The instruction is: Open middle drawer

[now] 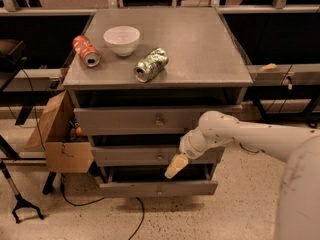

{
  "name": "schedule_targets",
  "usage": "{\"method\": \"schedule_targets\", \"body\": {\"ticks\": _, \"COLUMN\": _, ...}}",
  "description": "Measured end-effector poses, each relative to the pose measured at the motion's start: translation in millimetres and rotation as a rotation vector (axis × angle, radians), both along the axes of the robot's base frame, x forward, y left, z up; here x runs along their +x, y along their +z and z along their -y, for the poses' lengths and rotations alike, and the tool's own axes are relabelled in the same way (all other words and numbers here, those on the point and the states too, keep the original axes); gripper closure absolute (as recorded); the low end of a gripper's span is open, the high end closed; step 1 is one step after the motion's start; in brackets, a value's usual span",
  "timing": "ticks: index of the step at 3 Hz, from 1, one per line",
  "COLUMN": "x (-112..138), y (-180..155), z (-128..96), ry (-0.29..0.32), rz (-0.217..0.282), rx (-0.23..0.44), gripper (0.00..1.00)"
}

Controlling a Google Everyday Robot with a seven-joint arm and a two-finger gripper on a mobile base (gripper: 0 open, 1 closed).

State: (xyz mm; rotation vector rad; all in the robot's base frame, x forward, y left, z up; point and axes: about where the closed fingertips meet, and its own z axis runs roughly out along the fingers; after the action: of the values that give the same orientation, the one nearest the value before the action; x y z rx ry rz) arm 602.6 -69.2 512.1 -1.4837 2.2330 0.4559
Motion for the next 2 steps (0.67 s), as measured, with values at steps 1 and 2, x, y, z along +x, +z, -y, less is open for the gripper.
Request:
{"method": "schedule_targets", "body": {"ticks": 1, "x": 27, "y": -37, "z": 14, "ry": -0.053, "rz": -0.051, "rx": -0.067, "gripper": 0.0}}
{"method": "schedule_targets", "body": {"ticks": 2, "x": 42, "y": -57, "z": 31, "ry": -0.095, "rz": -0.046, "rx": -0.091, "gripper": 0.0}}
